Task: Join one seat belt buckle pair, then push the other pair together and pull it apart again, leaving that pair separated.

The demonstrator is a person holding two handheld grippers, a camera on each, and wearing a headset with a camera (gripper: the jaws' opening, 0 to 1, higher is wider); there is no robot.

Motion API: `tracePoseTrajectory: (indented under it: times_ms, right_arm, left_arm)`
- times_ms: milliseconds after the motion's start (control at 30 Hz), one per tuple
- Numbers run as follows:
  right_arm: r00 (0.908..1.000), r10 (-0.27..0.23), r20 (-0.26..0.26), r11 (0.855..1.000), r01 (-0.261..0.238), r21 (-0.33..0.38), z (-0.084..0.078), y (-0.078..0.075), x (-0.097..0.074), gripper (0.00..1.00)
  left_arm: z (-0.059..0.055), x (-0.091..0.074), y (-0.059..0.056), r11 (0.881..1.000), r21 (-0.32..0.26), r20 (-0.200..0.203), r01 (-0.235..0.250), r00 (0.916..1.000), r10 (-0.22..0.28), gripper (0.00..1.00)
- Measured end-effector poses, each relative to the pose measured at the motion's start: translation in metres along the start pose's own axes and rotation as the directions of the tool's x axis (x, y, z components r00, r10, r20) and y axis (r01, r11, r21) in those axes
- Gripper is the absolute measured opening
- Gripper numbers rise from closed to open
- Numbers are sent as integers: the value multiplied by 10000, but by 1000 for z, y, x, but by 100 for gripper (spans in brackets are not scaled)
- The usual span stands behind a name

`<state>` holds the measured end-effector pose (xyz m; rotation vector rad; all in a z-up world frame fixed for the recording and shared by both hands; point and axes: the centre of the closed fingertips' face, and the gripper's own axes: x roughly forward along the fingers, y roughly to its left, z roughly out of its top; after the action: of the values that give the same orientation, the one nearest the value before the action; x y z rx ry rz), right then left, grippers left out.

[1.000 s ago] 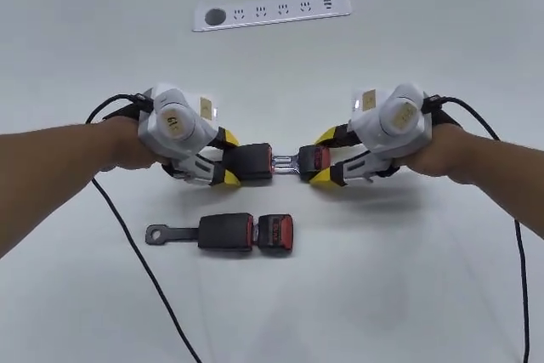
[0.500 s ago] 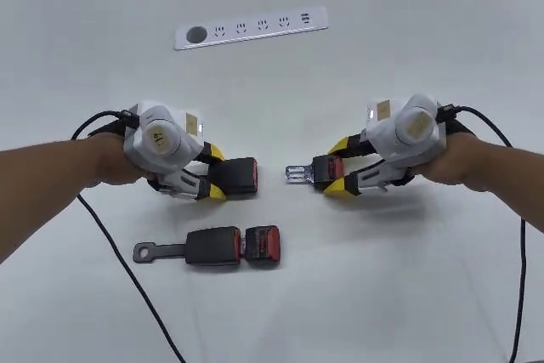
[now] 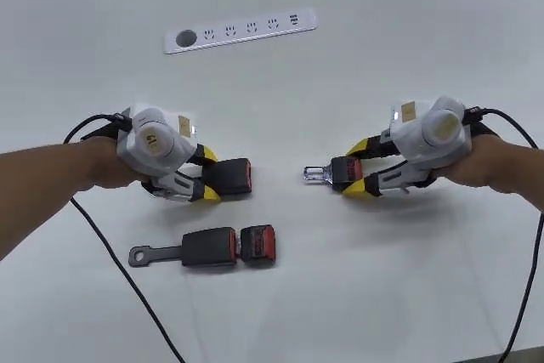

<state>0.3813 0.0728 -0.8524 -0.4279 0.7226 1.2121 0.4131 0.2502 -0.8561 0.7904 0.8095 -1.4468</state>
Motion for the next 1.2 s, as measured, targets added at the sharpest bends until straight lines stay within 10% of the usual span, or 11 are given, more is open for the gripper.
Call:
tracePoseTrajectory:
  times_ms: [833, 1000, 1200]
  right_arm:
    - [9985, -192, -518, 9989, 214, 416, -31, -3, -36, 37]
    - [9955, -945, -7, 9890, 940, 1140, -19, -11, -39, 59]
    - [9578, -2851, 366, 9476, 2760, 1607, -8, -31, -51, 70]
  left_arm:
    - [0, -1, 0, 10000, -47, -139, 18, 9999, -18, 34]
    - [2, -3, -10, 9984, -378, -162, 430, 9989, -436, 49]
    - [14, -21, 3, 9762, -2133, 927, -391, 9939, 600, 75]
